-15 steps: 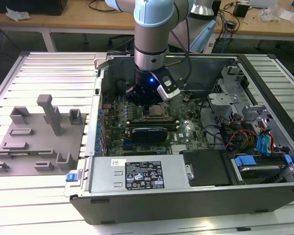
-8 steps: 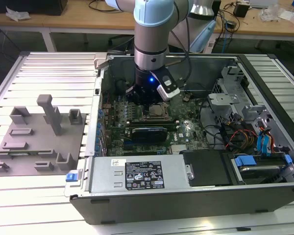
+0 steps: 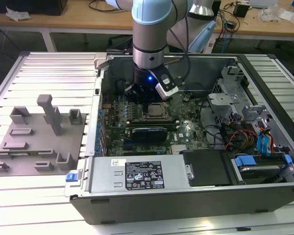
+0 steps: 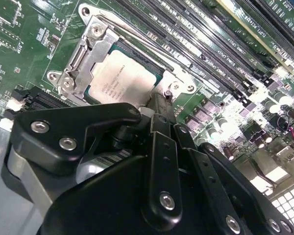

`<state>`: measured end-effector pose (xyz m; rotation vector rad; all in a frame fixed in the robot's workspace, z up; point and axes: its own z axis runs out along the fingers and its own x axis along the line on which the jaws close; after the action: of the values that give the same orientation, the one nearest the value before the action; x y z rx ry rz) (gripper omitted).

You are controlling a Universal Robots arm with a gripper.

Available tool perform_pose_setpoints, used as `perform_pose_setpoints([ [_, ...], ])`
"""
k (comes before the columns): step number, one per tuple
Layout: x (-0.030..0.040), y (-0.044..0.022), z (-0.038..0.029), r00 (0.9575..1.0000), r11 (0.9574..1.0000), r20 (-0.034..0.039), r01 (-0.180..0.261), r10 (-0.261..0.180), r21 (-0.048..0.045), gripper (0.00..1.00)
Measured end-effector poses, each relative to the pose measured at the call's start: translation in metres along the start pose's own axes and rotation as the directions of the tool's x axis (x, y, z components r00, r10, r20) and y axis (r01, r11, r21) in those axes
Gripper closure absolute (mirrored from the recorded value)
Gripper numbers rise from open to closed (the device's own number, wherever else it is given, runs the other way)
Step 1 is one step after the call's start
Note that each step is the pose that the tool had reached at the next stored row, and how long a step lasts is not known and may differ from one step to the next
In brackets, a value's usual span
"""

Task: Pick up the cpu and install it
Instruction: 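Close the cpu cover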

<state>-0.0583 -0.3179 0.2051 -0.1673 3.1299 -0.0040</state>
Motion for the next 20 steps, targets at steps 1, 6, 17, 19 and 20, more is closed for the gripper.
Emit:
perform_pose_setpoints([
  [1,0.0008,0.0000,0.0003,1.0000,1.0000,0.0000,0.000,0.000,0.0004,0.89],
  [6,0.0028,-0.0043,-0.0106,1.0000,1.0000,0.0000,0.000,0.000,-0.0001,0.89],
  [17,-0.0216,-0.0077,-0.0253,0.9999,1.0000,-0.0113,0.000,0.000,-0.0015,0.89],
  [19,-0.0294,-0.0089,-0.0252,0.9999,1.0000,-0.0171,0.000,0.000,-0.0022,0.89],
  [20,-0.0348,-0.0098,-0.0253,0.9997,1.0000,-0.0224,0.000,0.000,-0.0026,0.89],
])
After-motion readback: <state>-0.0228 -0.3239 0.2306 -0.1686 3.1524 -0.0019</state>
